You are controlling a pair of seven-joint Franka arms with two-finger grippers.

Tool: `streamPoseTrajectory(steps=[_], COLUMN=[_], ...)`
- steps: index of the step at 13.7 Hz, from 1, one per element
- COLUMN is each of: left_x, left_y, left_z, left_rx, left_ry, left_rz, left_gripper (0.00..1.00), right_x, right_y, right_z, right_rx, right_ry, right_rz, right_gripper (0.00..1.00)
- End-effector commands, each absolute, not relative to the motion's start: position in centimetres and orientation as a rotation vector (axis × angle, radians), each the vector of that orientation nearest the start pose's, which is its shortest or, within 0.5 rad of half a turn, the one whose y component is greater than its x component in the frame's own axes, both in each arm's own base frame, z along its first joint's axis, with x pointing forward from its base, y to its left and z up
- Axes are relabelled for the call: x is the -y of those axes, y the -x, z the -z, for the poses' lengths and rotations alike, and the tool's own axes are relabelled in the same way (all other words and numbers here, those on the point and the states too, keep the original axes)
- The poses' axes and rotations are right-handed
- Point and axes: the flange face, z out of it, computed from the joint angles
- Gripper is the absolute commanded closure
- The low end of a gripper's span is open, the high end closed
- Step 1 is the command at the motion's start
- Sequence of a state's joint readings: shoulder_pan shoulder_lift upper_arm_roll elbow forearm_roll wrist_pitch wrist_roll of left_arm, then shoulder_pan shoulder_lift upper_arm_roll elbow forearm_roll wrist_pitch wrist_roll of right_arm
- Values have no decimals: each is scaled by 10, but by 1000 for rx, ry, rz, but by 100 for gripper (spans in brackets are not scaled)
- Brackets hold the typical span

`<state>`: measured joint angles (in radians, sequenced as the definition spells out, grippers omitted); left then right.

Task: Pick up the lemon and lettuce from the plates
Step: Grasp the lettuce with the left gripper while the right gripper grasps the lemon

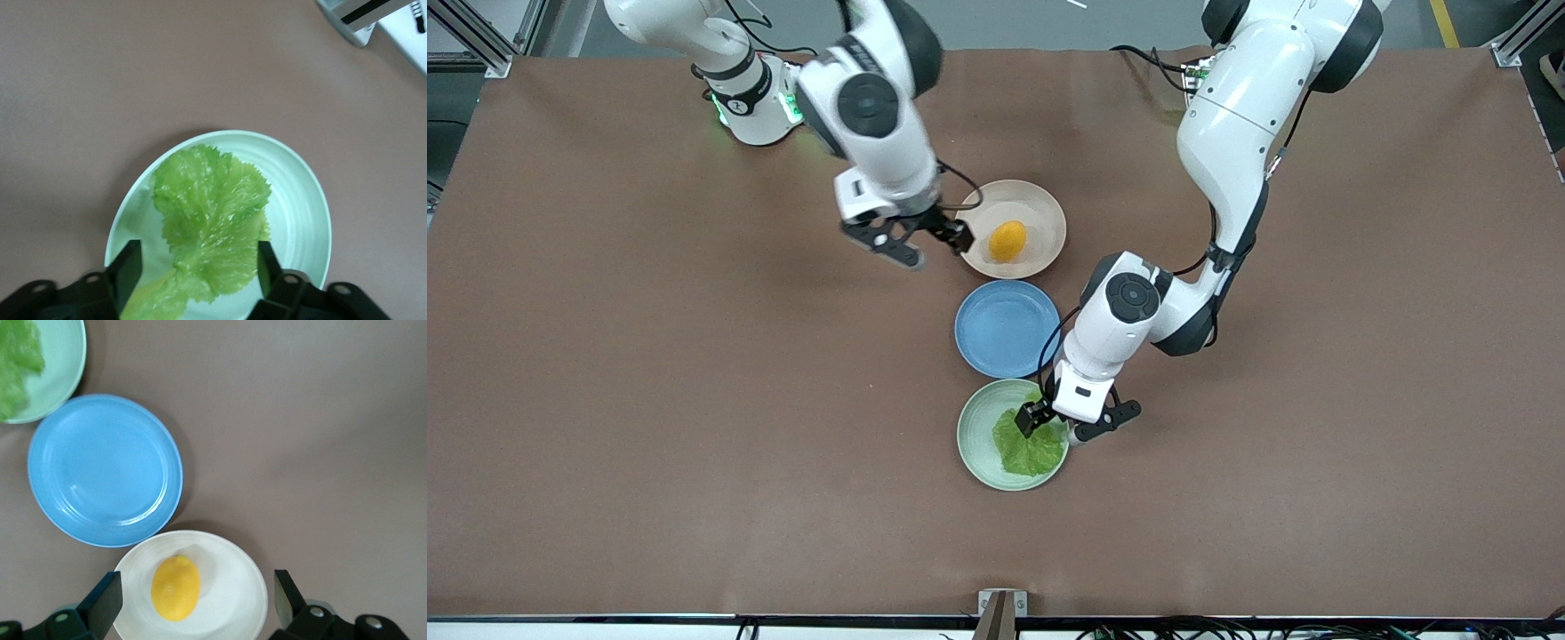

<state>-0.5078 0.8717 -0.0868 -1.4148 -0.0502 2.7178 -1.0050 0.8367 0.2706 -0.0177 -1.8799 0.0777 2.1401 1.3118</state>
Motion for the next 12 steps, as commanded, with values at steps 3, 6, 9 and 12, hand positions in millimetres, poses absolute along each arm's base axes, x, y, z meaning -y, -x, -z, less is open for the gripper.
streamPoseTrajectory(steps=[3, 6, 9, 12], left_x=[415, 414, 414, 414], left_y=[-647, -645, -645, -644], left_z=[-213, -209, -208, -203], left_rx=[906, 900, 904, 902], left_ry=[3397, 3393, 3392, 3389], left_rz=[477, 469, 465, 457], left_gripper=[29, 29, 33, 47], right_x=[-525, -537, -545, -551], right_y=[-383, -371, -361, -352], right_z=[-271, -241, -224, -209], right_rx=[-862, -816, -848, -846], right_ry=[3052, 3077, 3050, 3047], right_rz=[72, 102, 106, 100], right_gripper=[0, 0, 0, 0])
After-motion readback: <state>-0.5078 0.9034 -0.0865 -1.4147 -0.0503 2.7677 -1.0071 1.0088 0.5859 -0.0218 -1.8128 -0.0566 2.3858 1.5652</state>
